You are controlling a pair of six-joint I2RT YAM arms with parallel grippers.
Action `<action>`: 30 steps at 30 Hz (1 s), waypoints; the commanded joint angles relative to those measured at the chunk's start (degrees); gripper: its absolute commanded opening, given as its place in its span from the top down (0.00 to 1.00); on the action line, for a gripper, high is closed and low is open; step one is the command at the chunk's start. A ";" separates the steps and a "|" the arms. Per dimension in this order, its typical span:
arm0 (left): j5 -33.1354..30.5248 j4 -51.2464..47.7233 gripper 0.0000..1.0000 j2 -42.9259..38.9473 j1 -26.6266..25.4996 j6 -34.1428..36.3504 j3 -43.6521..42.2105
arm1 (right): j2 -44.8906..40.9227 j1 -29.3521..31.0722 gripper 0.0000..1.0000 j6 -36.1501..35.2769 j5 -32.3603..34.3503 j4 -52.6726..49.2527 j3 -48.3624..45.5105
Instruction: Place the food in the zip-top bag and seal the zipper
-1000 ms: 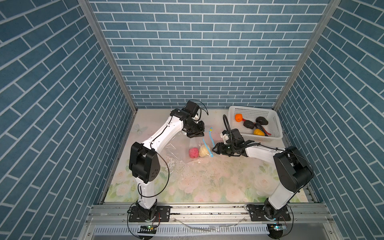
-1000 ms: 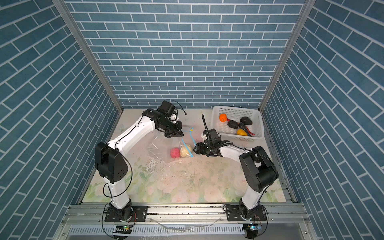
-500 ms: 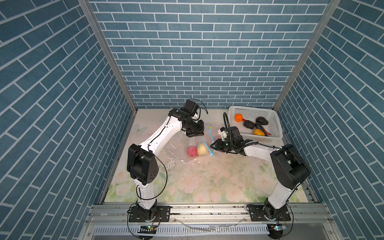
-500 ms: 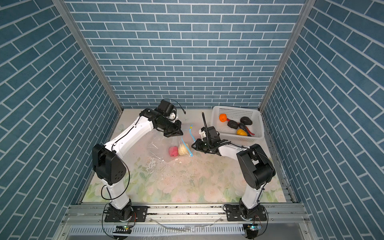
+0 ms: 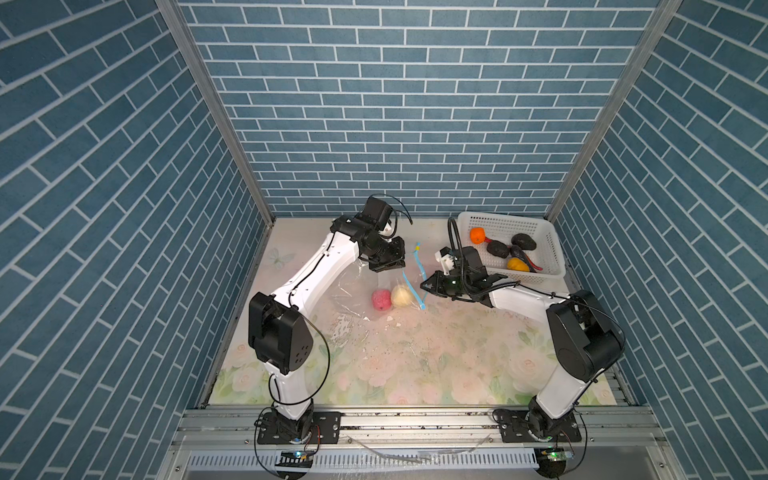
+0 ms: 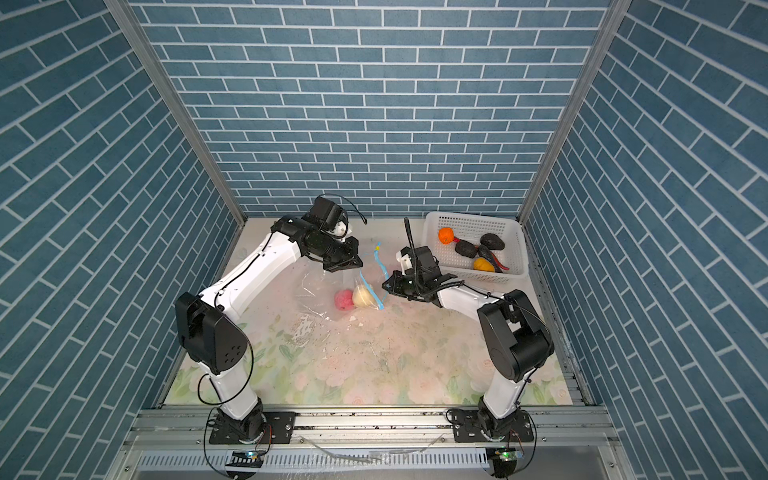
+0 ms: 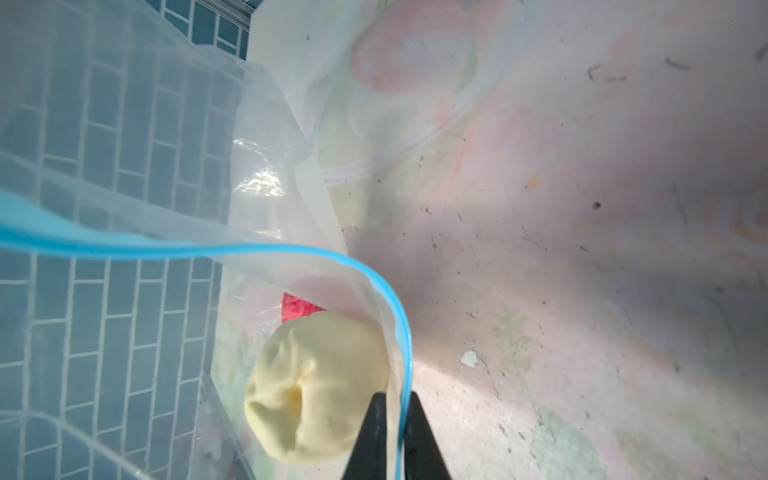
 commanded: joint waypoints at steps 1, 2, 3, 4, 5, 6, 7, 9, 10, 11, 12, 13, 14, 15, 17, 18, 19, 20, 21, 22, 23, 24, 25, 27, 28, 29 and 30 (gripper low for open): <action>-0.67 -0.30 1.00 -2.18 0.43 0.46 -1.41 | -2.65 0.83 0.88 -1.06 -1.02 -1.93 3.89; -0.76 -0.21 1.00 -2.54 0.43 0.41 -1.55 | -2.84 1.01 0.88 -1.42 -0.93 -2.81 4.51; -0.77 -0.22 1.00 -2.95 0.54 0.37 -1.61 | -3.07 1.16 0.88 -1.85 -0.89 -3.63 5.07; -0.93 -0.29 1.00 -3.31 0.53 0.39 -1.64 | -3.37 1.29 0.88 -2.16 -0.82 -4.32 5.69; -1.11 -0.38 1.00 -3.75 0.59 0.39 -1.56 | -3.63 1.41 0.88 -2.57 -0.64 -5.09 6.25; -1.27 -0.47 1.00 -4.19 0.70 0.43 -1.53 | -3.91 1.56 0.88 -2.91 -0.49 -5.57 6.77; -1.47 -0.56 1.00 -4.51 0.80 0.43 -1.36 | -4.08 1.60 0.89 -3.10 -0.45 -6.06 7.41; -1.75 -0.74 1.00 -5.03 0.89 0.50 -0.99 | -4.19 1.87 0.88 -3.63 -0.32 -7.12 8.61; -1.78 -0.83 1.00 -5.28 0.97 0.47 -0.80 | -4.12 1.96 0.89 -3.96 -0.36 -7.74 9.28; -1.81 -0.89 1.00 -5.48 1.02 0.46 -0.63 | -4.10 2.05 0.89 -4.37 -0.36 -8.62 10.07; -1.77 -0.91 1.00 -5.68 1.00 0.46 -0.43 | -4.02 2.13 0.89 -4.68 -0.27 -9.26 10.74; -1.79 -1.00 1.00 -5.69 1.04 0.45 -0.18 | -3.92 2.22 0.89 -4.95 -0.27 -9.88 11.35; -1.71 -1.15 1.00 -5.77 1.14 0.60 0.11 | -3.84 2.23 0.89 -5.32 -0.35 -10.77 12.17; -1.74 -1.37 1.00 -5.81 1.18 0.74 0.39 | -3.68 2.23 0.89 -5.79 -0.36 -11.94 13.03; -1.78 -1.53 1.00 -6.03 1.48 0.89 0.73 | -3.77 2.23 0.89 -6.38 -0.36 -13.68 14.39; -1.76 -1.53 1.00 -6.18 1.66 1.06 0.71 | -3.95 2.23 0.89 -6.60 -0.26 -14.39 15.04; -1.79 -1.44 1.00 -6.29 1.84 0.99 0.73 | -4.15 2.26 0.89 -6.73 -0.27 -14.95 15.59; -1.62 -1.52 1.00 -6.47 2.12 1.11 0.75 | -4.32 2.27 0.89 -6.90 -0.19 -15.57 16.26; -1.55 -1.52 1.00 -6.70 2.41 1.14 0.72 | -4.40 2.24 0.89 -7.24 -0.06 -16.29 17.00; -1.51 -1.52 1.00 -6.86 2.60 1.16 0.67 | -4.46 2.30 0.89 -7.55 0.07 -16.95 17.59; -1.50 -1.46 1.00 -7.17 2.83 1.16 0.60 | -4.55 2.31 0.89 -7.76 0.21 -17.69 18.21; -1.36 -1.44 1.00 -7.46 2.98 1.16 0.57 | -4.71 2.31 0.89 -8.01 0.33 -18.28 18.79; -1.40 -1.43 1.00 -7.61 3.07 1.18 0.58 | -4.72 2.39 0.89 -8.13 0.43 -18.62 19.23; -1.10 -1.53 1.00 -8.18 3.22 1.17 0.78 | -4.80 2.49 0.89 -8.39 0.60 -19.44 20.27; -1.08 -1.53 1.00 -8.45 3.26 1.20 0.91 | -4.81 2.59 0.90 -8.49 0.69 -19.51 20.57; -1.08 -1.51 1.00 -8.77 3.19 1.16 0.88 | -4.78 2.71 0.90 -8.63 0.82 -19.73 20.92; -1.17 -1.55 1.00 -9.15 3.30 1.16 0.97 | -4.67 2.71 0.89 -8.79 0.78 -20.08 21.29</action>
